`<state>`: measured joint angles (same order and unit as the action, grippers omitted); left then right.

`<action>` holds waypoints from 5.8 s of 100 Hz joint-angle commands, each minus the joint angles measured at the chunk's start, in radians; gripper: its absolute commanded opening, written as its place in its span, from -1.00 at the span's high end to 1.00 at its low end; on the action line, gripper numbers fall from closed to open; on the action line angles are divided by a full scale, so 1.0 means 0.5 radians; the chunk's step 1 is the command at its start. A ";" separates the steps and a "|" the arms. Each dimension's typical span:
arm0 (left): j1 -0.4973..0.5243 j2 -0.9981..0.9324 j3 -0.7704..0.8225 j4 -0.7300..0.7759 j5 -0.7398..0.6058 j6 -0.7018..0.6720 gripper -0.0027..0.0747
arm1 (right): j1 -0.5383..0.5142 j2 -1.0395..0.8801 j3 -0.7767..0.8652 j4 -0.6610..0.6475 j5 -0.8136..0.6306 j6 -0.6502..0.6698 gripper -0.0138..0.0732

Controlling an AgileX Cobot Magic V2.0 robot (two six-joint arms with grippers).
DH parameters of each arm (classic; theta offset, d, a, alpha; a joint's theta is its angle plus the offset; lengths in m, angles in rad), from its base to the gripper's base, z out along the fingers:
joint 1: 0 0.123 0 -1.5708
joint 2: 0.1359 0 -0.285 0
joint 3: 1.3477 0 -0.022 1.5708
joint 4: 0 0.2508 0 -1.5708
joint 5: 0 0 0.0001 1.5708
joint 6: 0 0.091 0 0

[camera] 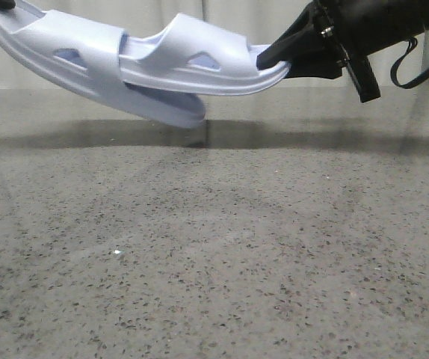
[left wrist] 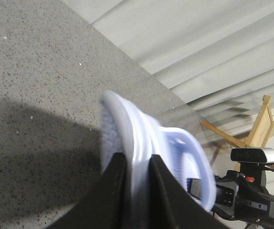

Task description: Insert blue slippers together front up

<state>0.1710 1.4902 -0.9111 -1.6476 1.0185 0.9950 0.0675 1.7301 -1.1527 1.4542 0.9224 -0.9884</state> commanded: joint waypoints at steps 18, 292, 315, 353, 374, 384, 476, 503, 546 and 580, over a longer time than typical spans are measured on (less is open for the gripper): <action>0.134 -0.074 -0.048 0.064 0.212 0.003 0.89 | -0.265 -0.087 -0.074 0.073 0.624 -0.037 0.16; -0.376 -2.157 1.222 -0.180 -1.094 1.152 0.89 | 0.708 -2.448 1.858 -0.391 -1.786 -0.062 0.86; -0.376 -2.157 1.222 -0.180 -1.094 1.152 0.89 | 0.708 -2.448 1.858 -0.391 -1.786 -0.062 0.86; -0.376 -2.157 1.222 -0.180 -1.094 1.152 0.89 | 0.708 -2.448 1.858 -0.391 -1.786 -0.062 0.86; -0.376 -2.185 1.222 -0.227 -1.142 1.149 0.89 | 0.708 -2.448 1.858 -0.391 -1.786 -0.062 0.86; -0.376 -2.267 1.226 -0.112 -1.300 1.087 0.89 | 0.708 -2.448 1.858 -0.391 -1.786 -0.062 0.86; -0.323 -3.047 1.851 3.131 -1.964 -2.004 0.89 | 0.708 -2.448 1.858 -0.391 -1.778 -0.062 0.86; -0.323 -3.047 1.847 3.128 -1.987 -1.990 0.89 | 0.708 -2.448 1.858 -0.391 -1.778 -0.062 0.86; -0.323 -3.047 1.847 3.128 -1.987 -1.990 0.89 | 0.708 -2.448 1.858 -0.391 -1.778 -0.062 0.86; -0.323 -3.047 1.847 3.128 -1.987 -1.990 0.89 | 0.708 -2.450 1.862 -0.420 -1.892 -0.062 0.86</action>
<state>0.0079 -0.0033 0.0036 -0.0843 0.1040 0.0000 0.4204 0.5056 -0.1980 1.2550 0.0540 -1.0094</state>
